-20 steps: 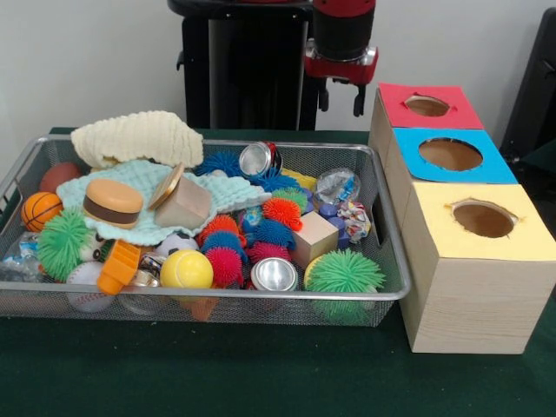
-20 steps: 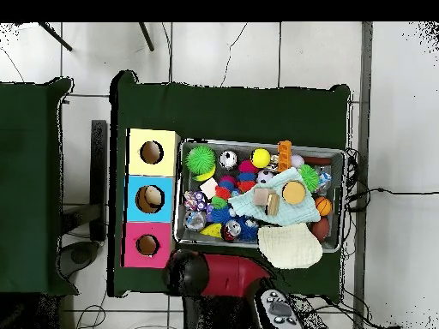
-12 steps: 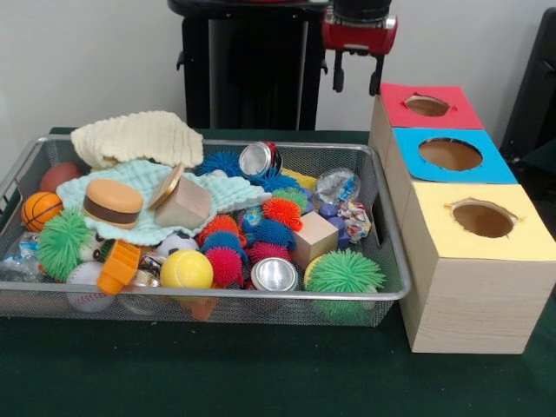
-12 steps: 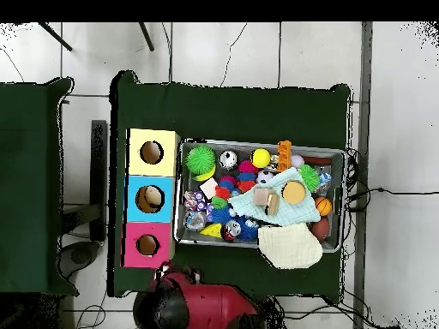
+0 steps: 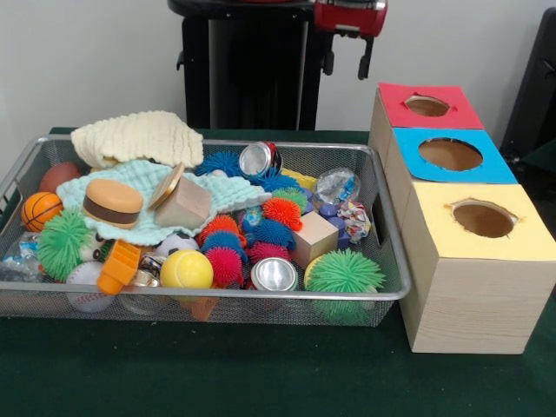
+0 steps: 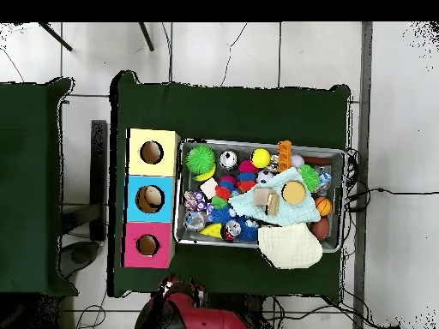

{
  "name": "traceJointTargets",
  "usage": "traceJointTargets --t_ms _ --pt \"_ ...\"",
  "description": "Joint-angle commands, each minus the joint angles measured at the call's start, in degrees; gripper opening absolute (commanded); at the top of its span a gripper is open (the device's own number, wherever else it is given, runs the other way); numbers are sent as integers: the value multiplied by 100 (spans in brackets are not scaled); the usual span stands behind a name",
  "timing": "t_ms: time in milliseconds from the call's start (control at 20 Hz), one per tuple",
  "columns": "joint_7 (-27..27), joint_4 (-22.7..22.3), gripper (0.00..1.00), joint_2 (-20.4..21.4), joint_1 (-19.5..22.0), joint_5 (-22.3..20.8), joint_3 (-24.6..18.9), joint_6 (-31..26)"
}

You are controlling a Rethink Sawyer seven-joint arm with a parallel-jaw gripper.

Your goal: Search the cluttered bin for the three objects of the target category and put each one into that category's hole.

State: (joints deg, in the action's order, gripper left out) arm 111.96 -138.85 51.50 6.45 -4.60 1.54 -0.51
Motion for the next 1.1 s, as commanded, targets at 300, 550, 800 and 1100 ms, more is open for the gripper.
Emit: traceJointTargets --t_ms 300,550,800,1100 --pt "597 903 100 -969 554 29 -299 101" --pt "292 1309 100 -1297 859 -133 -526 12" --pt "437 1333 100 -1371 807 -106 -523 80" --pt "807 907 100 -1310 541 -85 -311 576"
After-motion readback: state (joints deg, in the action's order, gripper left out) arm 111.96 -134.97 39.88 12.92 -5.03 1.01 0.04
